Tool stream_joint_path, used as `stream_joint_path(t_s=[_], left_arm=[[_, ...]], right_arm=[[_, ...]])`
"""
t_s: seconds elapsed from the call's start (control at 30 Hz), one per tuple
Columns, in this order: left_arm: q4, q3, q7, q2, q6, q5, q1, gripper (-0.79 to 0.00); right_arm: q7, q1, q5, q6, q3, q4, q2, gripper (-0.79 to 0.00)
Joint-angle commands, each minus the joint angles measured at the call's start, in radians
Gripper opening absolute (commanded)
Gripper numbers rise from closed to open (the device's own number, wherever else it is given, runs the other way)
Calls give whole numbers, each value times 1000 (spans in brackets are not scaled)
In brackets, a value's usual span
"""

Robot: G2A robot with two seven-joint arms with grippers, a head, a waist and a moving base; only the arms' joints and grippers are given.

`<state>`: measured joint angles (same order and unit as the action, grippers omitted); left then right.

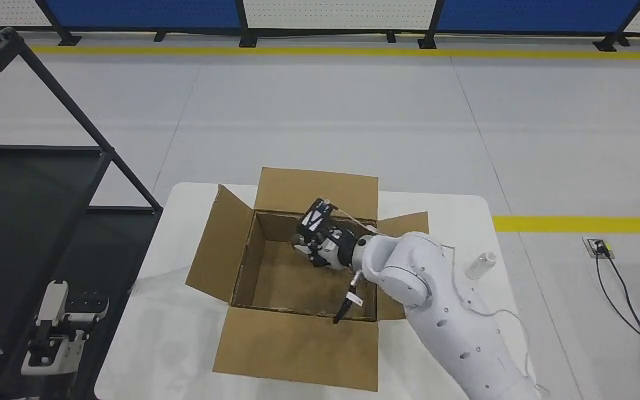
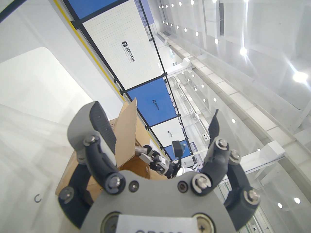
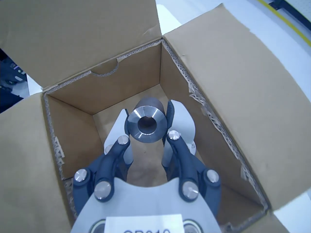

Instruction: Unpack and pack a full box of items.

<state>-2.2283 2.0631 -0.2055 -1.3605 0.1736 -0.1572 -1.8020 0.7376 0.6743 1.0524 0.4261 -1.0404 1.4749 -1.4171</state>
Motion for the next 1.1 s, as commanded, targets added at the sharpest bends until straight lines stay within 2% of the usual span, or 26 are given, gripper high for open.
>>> stream_joint_path(t_s=[0.0,0.2,0.3,0.43,0.8,0.93,1.07], left_arm=[[0,0,0,0,0,0,0,0],[0,0,0,0,0,0,0,0],[0,0,0,0,0,0,0,0],[0,0,0,0,0,0,0,0],[0,0,0,0,0,0,0,0],[0,0,0,0,0,0,0,0],[0,0,0,0,0,0,0,0]], right_arm=[[-13,84,12,-22,-66,102,16,-785],[-91,311,20,-111,-249,326,50,-785],[-129,422,29,-181,-329,423,61,-785],[-179,565,9,-226,-424,533,71,-785],[-373,864,-94,-328,-598,666,78,-785],[-358,925,-91,-396,-627,688,79,-785],[-262,944,-68,-473,-642,693,81,-785]])
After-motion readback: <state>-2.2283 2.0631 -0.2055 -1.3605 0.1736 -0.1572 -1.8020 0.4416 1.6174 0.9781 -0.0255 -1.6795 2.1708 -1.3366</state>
